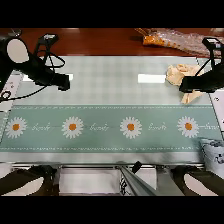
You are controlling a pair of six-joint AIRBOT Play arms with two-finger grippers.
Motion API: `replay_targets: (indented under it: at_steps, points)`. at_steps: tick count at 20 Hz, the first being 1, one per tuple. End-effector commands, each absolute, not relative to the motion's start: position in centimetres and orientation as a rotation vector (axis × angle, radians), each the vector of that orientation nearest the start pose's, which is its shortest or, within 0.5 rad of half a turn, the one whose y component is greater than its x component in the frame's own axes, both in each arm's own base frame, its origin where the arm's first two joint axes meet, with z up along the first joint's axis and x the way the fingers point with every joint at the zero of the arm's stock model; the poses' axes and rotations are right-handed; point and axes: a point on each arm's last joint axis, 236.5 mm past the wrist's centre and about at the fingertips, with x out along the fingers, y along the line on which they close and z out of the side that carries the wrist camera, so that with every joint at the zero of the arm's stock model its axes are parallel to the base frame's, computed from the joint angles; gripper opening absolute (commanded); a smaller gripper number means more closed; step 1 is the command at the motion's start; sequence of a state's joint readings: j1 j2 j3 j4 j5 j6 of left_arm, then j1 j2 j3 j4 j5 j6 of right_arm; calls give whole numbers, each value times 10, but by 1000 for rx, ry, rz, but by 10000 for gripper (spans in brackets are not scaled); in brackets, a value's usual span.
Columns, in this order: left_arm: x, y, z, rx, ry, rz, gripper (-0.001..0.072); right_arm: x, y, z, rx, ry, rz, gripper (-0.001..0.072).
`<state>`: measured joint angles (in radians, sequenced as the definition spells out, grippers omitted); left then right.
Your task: Fold the shirts.
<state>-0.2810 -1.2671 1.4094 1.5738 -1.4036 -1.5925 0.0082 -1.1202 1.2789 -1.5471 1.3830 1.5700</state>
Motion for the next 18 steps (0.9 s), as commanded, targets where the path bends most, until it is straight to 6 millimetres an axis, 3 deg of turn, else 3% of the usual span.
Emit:
replay_targets:
  at_steps: [1,16,18]
  points:
    - [367,-105,85,162,1254,-227,718,350,9,93,12,1225,26,606]
    - [367,-105,85,162,1254,-228,718,350,9,93,12,1223,26,606]
    - [367,-105,85,162,1254,-227,718,367,9,100,15,1144,27,605]
